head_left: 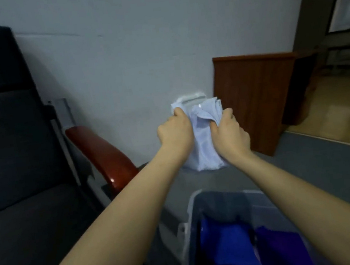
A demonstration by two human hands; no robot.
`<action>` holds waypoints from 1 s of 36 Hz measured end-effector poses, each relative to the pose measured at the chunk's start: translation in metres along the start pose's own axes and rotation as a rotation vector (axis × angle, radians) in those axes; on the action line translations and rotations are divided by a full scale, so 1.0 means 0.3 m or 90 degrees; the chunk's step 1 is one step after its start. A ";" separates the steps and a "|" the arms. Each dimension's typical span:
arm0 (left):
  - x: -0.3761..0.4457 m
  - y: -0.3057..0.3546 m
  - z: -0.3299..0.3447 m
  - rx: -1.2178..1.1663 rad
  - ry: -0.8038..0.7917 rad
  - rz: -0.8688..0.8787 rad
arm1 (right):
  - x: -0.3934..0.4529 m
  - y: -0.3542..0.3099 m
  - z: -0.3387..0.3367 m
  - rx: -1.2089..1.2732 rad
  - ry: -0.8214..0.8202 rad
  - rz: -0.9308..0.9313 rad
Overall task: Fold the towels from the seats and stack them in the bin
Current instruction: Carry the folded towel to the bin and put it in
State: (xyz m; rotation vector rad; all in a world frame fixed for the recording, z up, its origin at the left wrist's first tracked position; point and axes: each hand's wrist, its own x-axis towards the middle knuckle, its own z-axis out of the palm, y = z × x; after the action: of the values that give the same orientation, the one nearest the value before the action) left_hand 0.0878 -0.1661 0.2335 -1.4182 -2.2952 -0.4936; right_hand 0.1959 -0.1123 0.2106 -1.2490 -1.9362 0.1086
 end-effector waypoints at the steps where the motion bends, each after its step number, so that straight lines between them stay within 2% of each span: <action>1: 0.010 0.065 0.042 -0.001 -0.018 0.014 | 0.006 0.071 0.002 -0.011 0.004 0.023; 10: -0.101 0.476 0.524 -0.063 -0.184 0.092 | -0.080 0.683 0.101 -0.092 -0.068 0.202; 14: -0.191 0.559 0.712 -0.139 -0.225 0.086 | -0.188 0.882 0.171 -0.104 -0.114 0.276; 17: -0.271 0.619 0.860 -0.179 -0.302 0.070 | -0.280 1.016 0.240 -0.145 -0.165 0.361; 20: -0.348 0.665 0.983 -0.181 -0.363 0.050 | -0.356 1.119 0.294 -0.255 -0.104 0.318; 21: -0.371 0.682 1.024 -0.176 -0.384 0.044 | -0.380 1.157 0.316 -0.264 -0.129 0.319; 24: -0.429 0.709 1.110 -0.182 -0.449 0.048 | -0.439 1.262 0.375 -0.174 -0.239 0.388; 27: -0.475 0.725 1.192 -0.254 -0.527 0.012 | -0.488 1.338 0.420 -0.159 -0.247 0.417; 33: -0.555 0.741 1.321 -0.291 -0.585 -0.009 | -0.571 1.441 0.497 -0.167 -0.280 0.415; 36: -0.585 0.746 1.372 -0.269 -0.593 0.066 | -0.596 1.488 0.510 -0.055 -0.310 0.436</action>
State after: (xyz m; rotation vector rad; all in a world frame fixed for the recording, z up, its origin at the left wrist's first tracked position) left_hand 0.3010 -0.0033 -0.1887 -2.3339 -2.8829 -0.3236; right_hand 0.4500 0.0231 -0.2038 -2.0462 -1.8140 0.7417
